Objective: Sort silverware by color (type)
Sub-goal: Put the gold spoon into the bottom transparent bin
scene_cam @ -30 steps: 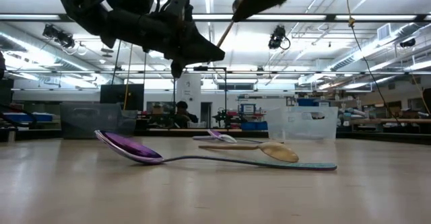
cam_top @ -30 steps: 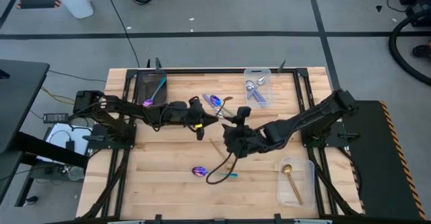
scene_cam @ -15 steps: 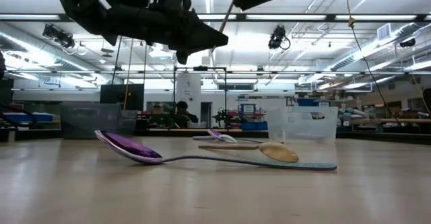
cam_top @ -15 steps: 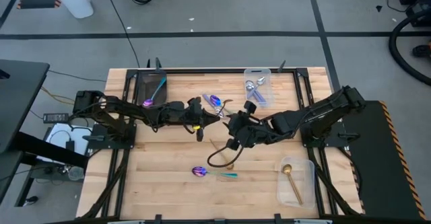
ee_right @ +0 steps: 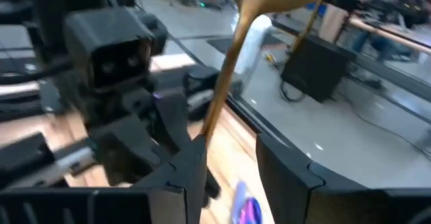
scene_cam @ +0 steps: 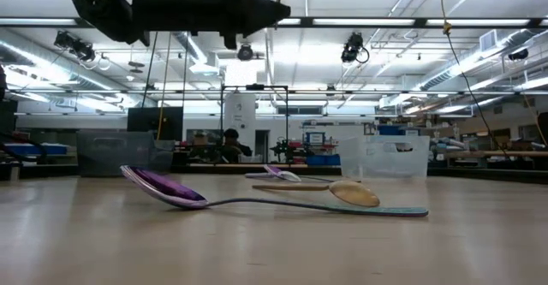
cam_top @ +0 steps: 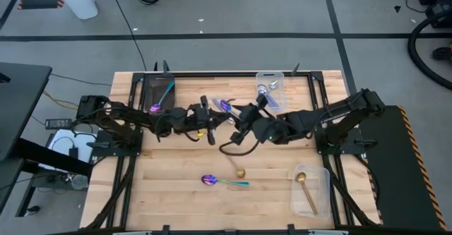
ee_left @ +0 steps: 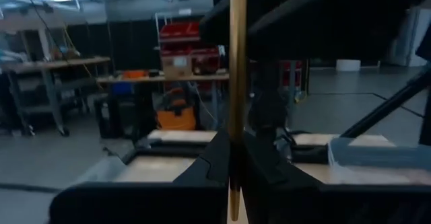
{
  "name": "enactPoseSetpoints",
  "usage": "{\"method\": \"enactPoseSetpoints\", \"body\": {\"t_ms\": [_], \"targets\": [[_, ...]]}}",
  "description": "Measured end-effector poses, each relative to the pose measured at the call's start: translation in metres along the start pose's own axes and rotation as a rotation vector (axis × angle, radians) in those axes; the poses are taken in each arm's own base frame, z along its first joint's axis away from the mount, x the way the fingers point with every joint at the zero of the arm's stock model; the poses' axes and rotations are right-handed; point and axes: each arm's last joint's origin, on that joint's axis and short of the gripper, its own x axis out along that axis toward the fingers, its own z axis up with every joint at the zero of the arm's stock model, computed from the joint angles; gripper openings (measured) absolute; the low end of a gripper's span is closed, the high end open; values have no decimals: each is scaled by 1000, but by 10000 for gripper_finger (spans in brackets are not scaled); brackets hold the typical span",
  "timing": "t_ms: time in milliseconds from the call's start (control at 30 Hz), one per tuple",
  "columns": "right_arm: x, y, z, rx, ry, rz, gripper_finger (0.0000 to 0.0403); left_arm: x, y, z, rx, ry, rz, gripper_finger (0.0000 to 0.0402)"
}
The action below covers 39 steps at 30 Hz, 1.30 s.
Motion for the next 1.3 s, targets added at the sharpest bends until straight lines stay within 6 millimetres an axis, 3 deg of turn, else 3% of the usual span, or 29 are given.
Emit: {"method": "enactPoseSetpoints", "body": {"t_ms": [433, 667, 833, 1300], "targets": [[18, -12, 12, -15, -56, 114, 130, -1, -3, 1, 12, -2, 16, 21], [19, -11, 11, -17, -38, 156, 87, -1, -2, 1, -6, -1, 56, 21], [19, -11, 11, -15, -38, 167, 36, -1, -2, 1, 3, -1, 55, 22], [17, -11, -4, 24, 102, 202, 23, 0, -1, -4, -101, 41, 29, 112]]}}
